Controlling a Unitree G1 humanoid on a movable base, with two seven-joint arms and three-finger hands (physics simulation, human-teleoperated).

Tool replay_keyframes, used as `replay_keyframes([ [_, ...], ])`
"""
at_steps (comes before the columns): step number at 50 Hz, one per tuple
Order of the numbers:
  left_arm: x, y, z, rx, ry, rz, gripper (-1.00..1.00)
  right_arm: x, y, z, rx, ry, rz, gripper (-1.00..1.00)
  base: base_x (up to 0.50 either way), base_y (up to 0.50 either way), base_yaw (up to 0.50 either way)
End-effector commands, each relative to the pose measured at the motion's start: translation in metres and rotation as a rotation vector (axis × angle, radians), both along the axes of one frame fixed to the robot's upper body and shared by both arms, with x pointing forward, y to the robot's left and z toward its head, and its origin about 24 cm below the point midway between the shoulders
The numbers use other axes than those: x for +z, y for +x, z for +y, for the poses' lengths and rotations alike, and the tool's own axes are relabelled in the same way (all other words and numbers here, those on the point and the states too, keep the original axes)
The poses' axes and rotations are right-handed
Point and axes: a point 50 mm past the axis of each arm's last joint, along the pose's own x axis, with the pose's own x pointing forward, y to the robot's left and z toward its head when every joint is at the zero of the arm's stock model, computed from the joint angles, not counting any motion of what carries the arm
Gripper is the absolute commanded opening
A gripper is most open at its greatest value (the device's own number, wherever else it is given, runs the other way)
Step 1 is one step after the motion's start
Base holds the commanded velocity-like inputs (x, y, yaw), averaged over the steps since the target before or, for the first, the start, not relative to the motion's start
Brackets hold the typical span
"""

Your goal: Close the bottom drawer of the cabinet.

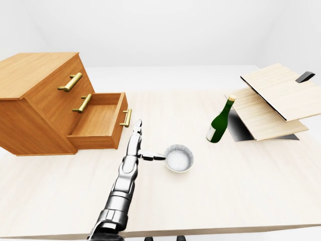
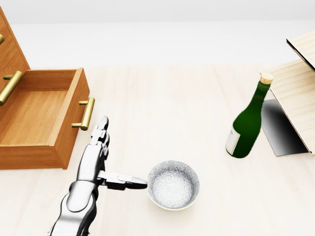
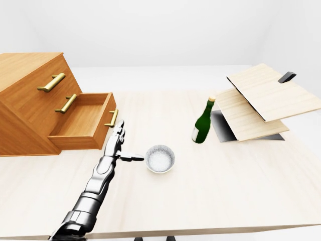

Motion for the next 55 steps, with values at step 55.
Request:
replay_keyframes([
  [55, -0.023, 0.043, 0.084, 0.325, 0.298, 0.446, 1.00, -0.004, 0.016, 0.005, 0.033, 0.001, 0.034, 1.00, 0.00, 0.00, 0.00],
])
